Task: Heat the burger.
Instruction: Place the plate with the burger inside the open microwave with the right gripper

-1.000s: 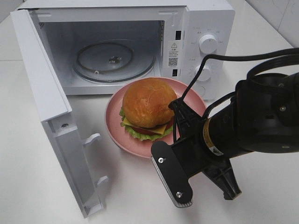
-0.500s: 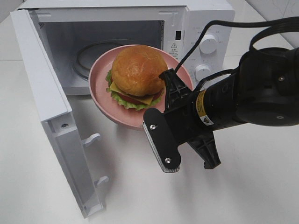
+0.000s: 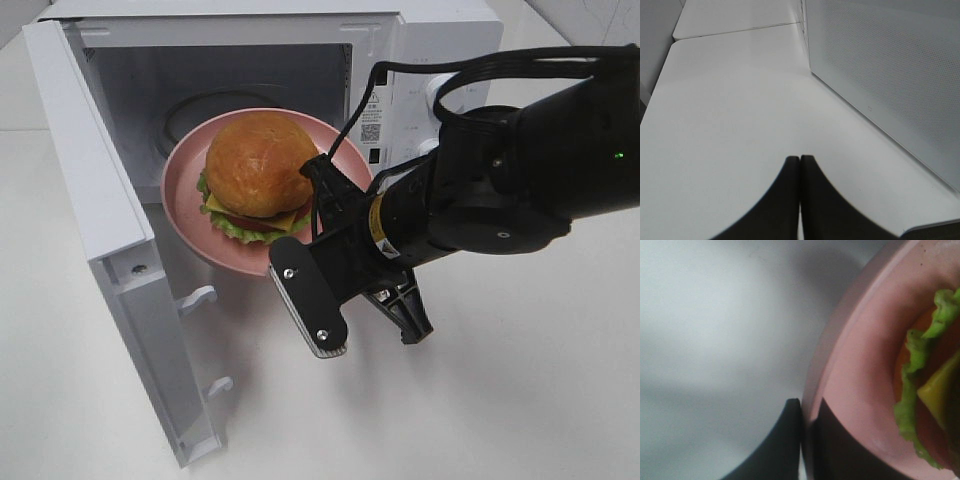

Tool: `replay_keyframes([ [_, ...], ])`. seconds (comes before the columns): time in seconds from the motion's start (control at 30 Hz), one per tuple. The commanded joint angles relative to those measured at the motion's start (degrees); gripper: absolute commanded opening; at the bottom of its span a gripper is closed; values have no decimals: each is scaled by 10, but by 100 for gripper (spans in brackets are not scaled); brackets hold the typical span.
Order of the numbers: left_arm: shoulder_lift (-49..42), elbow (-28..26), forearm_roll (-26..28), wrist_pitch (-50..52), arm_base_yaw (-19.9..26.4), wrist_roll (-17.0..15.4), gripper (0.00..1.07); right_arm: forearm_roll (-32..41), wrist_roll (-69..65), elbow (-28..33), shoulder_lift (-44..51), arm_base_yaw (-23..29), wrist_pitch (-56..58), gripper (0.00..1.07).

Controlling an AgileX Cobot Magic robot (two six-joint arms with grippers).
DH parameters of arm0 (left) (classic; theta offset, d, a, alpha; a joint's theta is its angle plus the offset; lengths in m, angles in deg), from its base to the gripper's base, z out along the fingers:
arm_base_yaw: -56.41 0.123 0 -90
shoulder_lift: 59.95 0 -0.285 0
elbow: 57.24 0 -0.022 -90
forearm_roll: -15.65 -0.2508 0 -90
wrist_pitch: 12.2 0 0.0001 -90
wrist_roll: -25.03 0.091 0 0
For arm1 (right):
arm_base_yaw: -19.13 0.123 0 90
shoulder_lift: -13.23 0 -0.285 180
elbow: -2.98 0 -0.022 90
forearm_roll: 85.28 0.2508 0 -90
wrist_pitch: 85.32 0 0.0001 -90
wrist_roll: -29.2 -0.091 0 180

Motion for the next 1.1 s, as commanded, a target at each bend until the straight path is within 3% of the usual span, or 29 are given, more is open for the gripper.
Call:
replay_keyframes([
  [0.03,-13,2,2,9,3,-1,0,-1,33,-34,-14,-1,-9,0],
  [0.27,-13,2,2,9,3,-1,0,88,148,-62,-33,-1,28,0],
  [0.43,-13,2,2,9,3,-1,0,244,323,-118,-52,-1,99,0],
  [0.77,-13,2,2,9,3,-1,0,272,356,-178,-78,-1,113,0],
  [1.1,-13,2,2,9,3,-1,0,301,356,-269,-126,-34,149,0],
])
